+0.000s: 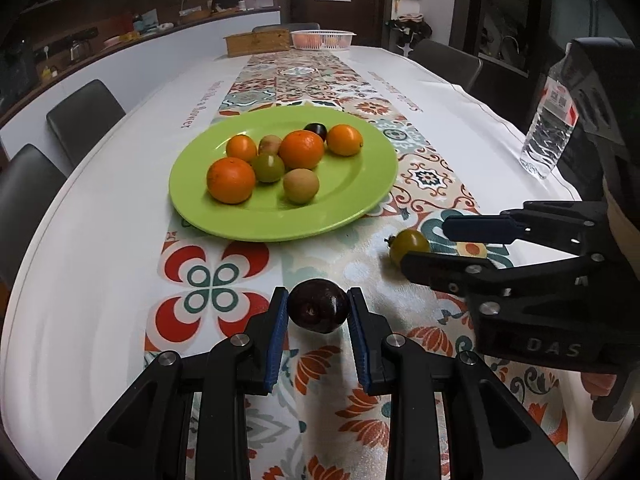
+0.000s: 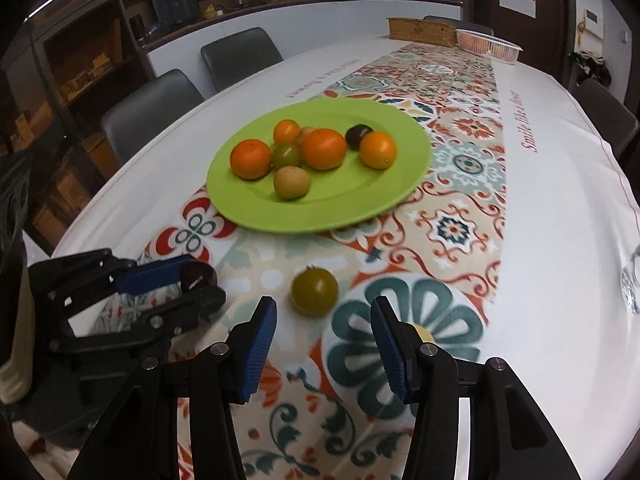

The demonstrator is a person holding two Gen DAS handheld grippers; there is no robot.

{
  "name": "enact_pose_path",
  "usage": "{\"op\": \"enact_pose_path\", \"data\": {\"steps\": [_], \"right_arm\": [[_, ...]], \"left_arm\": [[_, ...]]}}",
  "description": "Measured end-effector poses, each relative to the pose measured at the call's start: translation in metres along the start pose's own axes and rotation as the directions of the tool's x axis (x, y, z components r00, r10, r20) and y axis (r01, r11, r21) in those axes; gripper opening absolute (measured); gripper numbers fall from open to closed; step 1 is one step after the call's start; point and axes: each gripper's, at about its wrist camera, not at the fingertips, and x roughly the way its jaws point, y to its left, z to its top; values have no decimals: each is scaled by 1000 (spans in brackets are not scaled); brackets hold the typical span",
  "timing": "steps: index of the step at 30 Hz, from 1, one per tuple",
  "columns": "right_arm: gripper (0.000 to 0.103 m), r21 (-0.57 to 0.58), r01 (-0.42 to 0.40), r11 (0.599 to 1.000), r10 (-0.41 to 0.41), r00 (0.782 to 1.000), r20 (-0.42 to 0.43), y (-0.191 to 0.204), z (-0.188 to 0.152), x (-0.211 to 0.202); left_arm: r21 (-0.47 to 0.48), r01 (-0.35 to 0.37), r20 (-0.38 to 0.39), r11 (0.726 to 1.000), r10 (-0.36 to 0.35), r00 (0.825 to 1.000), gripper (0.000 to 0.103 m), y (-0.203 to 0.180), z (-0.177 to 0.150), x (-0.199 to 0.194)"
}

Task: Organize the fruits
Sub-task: 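Grasp the dark plum with the left tool while the right tool grasps the green fruit, then carry the dark plum and green fruit onto the green plate and open both tools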

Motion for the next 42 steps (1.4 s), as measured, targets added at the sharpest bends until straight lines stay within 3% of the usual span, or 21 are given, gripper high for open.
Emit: {"op": "enact_pose_path", "data": {"steps": [12, 22, 42], "right_arm": [[30, -24, 32, 999, -33, 998, -61, 10, 7, 21], [29, -30, 41, 999, -42, 998, -45, 15, 5, 11], [29, -22, 60, 998, -55, 985, 165, 27, 35, -57]], "left_arm": [[-24, 22, 4, 999, -22, 1000, 29, 11, 6, 2], [-33, 28, 34, 999, -27, 999, 29, 17, 10, -8], [-26, 20, 185, 999, -15, 983, 29, 20, 43, -61]]}}
